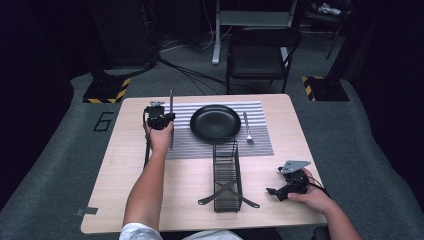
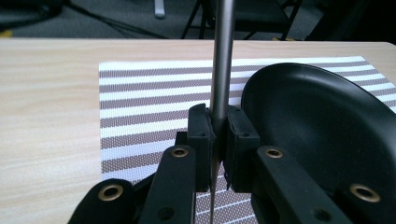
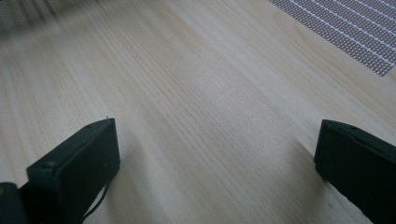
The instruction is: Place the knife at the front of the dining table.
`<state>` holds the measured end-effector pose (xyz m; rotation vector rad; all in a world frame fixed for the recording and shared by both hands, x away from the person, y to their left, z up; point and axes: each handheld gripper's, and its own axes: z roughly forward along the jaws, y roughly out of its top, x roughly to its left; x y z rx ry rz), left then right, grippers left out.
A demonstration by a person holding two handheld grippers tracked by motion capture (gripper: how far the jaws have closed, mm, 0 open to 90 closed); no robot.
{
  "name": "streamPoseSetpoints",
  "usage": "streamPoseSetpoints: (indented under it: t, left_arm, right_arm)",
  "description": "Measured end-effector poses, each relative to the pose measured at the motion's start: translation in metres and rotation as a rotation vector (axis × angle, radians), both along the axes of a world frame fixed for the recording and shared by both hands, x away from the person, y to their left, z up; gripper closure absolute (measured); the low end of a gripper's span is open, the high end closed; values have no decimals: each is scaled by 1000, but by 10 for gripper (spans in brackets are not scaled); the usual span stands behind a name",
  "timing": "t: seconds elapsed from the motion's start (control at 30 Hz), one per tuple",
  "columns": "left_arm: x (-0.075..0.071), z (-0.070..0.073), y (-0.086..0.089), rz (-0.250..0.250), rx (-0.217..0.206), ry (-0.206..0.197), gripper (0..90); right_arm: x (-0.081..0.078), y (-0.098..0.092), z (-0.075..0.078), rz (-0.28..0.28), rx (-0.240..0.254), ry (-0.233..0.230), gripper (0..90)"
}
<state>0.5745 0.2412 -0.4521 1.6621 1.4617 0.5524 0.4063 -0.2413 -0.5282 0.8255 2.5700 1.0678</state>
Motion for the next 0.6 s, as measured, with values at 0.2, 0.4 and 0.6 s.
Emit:
streamPoseSetpoints:
  t: [0.2,0.4,0.6]
  left_arm:
    - [13,-10,-5,15,-6,38,827]
    - [19,-23,-8,36,-1,69,827]
    - [21,-26,-9,83,7,63,827]
  right_arm:
    - [0,0,0,0,0,0,0]
    - [0,0,0,0,0,0,0]
    - [0,0,0,1,0,0,0]
